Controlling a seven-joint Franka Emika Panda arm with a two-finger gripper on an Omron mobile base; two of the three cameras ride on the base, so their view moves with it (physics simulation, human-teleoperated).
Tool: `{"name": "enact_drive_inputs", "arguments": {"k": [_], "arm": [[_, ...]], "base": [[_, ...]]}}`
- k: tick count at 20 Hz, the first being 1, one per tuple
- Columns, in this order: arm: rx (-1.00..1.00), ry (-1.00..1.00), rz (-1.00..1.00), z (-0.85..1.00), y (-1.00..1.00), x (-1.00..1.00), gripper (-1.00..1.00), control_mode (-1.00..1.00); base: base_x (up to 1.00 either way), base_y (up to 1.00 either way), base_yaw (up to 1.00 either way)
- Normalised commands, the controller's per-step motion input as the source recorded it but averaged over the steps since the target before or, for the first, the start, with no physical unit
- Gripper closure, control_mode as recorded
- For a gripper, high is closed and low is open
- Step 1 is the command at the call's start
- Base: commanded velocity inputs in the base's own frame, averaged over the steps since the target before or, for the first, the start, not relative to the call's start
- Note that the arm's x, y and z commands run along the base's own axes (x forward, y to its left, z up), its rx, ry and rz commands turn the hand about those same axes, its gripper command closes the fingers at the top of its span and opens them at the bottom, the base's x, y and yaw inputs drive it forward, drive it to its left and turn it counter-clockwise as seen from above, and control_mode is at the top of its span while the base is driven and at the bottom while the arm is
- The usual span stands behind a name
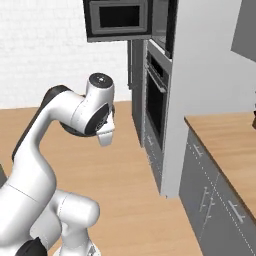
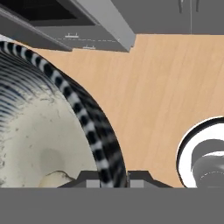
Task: Pick the garlic from the sink and place it in the bowl. Then pick the bowl and place it in the microwave. Then close the microwave door and press the start button.
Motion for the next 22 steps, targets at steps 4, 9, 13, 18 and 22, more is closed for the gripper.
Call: {"name": "enact_drive_inputs", "arguments": {"k": [4, 9, 13, 18, 22], "arm": [[0.0, 0.0, 0.0, 0.0, 0.0, 0.0, 1.0, 1.0], [0.0, 0.0, 0.0, 0.0, 0.0, 0.0, 1.0, 1.0], [0.0, 0.0, 0.0, 0.0, 0.0, 0.0, 1.0, 1.0], [0.0, 0.0, 0.0, 0.0, 0.0, 0.0, 1.0, 1.0], [0.0, 0.0, 0.0, 0.0, 0.0, 0.0, 1.0, 1.0]], "base": [[0.83, 0.43, -0.28], [0.73, 0.5, -0.3], [0.58, 0.64, -0.34], [0.45, 0.67, -0.35], [0.18, 0.63, -0.37]]}}
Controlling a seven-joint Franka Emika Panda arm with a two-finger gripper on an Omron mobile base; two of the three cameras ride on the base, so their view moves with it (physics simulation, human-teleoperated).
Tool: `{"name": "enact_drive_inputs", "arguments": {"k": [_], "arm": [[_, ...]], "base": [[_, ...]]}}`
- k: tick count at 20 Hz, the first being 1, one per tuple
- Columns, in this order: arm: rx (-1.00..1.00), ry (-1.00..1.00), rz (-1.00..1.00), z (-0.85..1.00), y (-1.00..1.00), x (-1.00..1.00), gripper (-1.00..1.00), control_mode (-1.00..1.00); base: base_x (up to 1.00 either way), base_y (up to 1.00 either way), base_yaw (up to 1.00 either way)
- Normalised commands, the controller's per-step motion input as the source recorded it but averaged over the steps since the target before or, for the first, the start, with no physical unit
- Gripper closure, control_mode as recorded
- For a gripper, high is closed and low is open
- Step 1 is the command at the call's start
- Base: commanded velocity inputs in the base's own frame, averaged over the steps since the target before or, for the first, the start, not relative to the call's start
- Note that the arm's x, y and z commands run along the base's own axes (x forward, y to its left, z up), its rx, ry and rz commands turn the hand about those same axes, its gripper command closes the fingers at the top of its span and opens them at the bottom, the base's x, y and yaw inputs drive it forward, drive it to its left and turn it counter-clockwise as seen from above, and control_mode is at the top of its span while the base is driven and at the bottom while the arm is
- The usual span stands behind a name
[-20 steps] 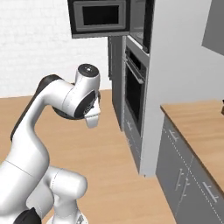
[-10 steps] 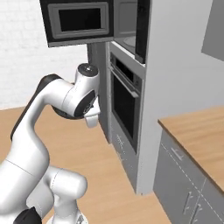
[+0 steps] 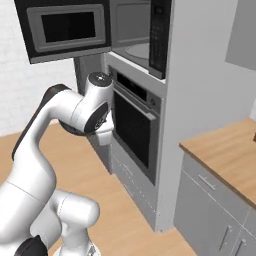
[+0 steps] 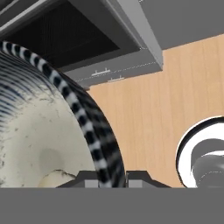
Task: Pick the garlic from the sink and place it in the bowl. Then pick the bowl and place it in the microwave. Then close the microwave door and press the start button.
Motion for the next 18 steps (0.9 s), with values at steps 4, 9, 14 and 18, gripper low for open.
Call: {"name": "enact_drive_inputs", "arguments": {"k": [4, 9, 14, 18], "arm": [[0.0, 0.0, 0.0, 0.0, 0.0, 0.0, 1.0, 1.0], [0.0, 0.0, 0.0, 0.0, 0.0, 0.0, 1.0, 1.0], [0.0, 0.0, 0.0, 0.0, 0.0, 0.0, 1.0, 1.0], [0.0, 0.0, 0.0, 0.0, 0.0, 0.0, 1.0, 1.0]], "base": [[0.0, 0.64, -0.38], [0.02, 0.74, -0.37], [0.55, 0.91, -0.35], [0.76, 0.8, -0.24]]}}
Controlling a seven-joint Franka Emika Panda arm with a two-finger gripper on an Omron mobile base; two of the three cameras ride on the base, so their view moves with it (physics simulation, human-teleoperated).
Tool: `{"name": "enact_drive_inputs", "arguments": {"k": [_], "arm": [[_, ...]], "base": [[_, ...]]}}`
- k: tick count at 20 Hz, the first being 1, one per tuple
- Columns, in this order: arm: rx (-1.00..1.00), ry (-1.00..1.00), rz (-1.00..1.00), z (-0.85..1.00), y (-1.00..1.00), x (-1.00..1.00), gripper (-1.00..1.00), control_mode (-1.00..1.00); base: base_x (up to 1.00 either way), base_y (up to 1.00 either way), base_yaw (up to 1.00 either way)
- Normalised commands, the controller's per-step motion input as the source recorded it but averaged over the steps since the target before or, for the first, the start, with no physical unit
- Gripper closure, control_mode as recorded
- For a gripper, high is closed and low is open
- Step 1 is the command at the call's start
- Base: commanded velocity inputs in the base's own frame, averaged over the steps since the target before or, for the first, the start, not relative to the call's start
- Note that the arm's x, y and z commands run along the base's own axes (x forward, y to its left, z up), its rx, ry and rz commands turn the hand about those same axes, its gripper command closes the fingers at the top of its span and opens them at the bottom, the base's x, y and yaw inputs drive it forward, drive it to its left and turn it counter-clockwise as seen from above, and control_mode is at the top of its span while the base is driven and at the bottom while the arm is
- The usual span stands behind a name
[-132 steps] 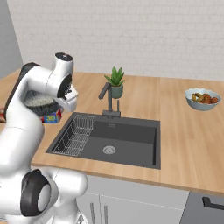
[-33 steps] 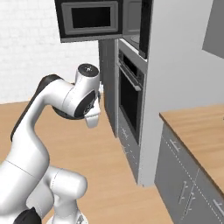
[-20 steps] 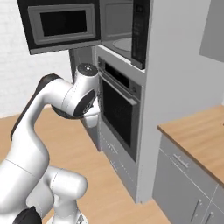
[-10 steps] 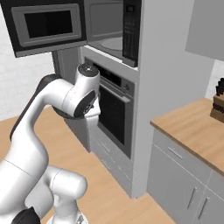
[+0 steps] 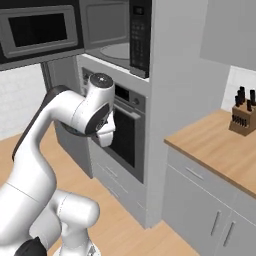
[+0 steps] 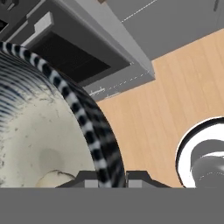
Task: Pick the garlic from the sink and place it in the bowl. Then pick the bowl and place it in the microwave. Then close the microwave door and press the start button.
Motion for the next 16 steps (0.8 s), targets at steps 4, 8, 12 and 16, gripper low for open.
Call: {"name": "enact_drive_inputs", "arguments": {"k": [4, 8, 12, 16], "arm": [[0.0, 0.0, 0.0, 0.0, 0.0, 0.0, 1.0, 1.0], [0.0, 0.0, 0.0, 0.0, 0.0, 0.0, 1.0, 1.0], [0.0, 0.0, 0.0, 0.0, 0.0, 0.0, 1.0, 1.0], [0.0, 0.0, 0.0, 0.0, 0.0, 0.0, 1.0, 1.0]], "base": [[0.73, 0.85, -0.21], [0.77, 0.81, -0.23], [1.0, 0.51, -0.14], [0.84, 0.0, 0.0]]}}
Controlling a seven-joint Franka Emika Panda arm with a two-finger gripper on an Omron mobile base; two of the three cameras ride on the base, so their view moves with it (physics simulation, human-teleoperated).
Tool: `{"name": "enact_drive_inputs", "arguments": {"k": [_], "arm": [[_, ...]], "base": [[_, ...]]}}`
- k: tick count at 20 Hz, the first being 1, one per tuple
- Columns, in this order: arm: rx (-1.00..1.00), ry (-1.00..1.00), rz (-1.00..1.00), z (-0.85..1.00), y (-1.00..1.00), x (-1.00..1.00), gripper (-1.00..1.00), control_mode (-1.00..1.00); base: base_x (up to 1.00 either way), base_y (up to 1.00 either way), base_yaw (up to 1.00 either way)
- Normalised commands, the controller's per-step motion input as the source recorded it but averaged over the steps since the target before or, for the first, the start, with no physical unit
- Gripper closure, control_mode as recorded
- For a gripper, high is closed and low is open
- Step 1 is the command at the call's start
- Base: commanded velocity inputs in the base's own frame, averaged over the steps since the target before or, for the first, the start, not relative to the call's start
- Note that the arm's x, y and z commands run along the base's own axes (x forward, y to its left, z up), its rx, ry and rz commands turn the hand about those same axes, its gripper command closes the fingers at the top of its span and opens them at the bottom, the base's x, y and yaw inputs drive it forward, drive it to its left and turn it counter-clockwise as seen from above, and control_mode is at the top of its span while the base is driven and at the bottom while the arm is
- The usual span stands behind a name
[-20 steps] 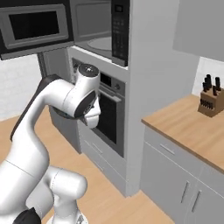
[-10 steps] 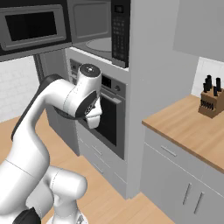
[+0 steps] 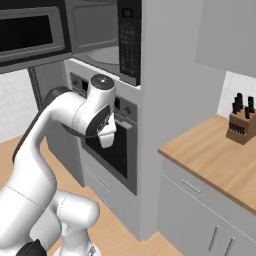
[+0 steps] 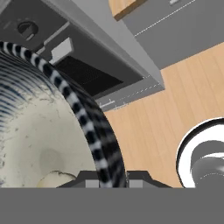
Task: Pick the garlic from the sink and place it in the bowl. Then pick the bowl and place it in the microwave. Then close the microwave door and press the start button.
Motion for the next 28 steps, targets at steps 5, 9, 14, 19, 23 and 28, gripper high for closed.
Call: {"name": "enact_drive_inputs", "arguments": {"k": [5, 9, 14, 19, 23, 28], "arm": [[0.0, 0.0, 0.0, 0.0, 0.0, 0.0, 1.0, 1.0], [0.0, 0.0, 0.0, 0.0, 0.0, 0.0, 1.0, 1.0], [0.0, 0.0, 0.0, 0.0, 0.0, 0.0, 1.0, 1.0], [0.0, 0.0, 0.0, 0.0, 0.0, 0.0, 1.0, 1.0], [0.0, 0.0, 0.0, 0.0, 0.0, 0.0, 1.0, 1.0], [0.0, 0.0, 0.0, 0.0, 0.0, 0.0, 1.0, 1.0]], "base": [[0.59, 0.09, 0.01], [0.0, 0.66, -0.2], [0.0, 0.87, -0.33], [0.0, 0.85, -0.37], [0.07, 0.68, -0.42], [0.26, 0.46, -0.46]]}}
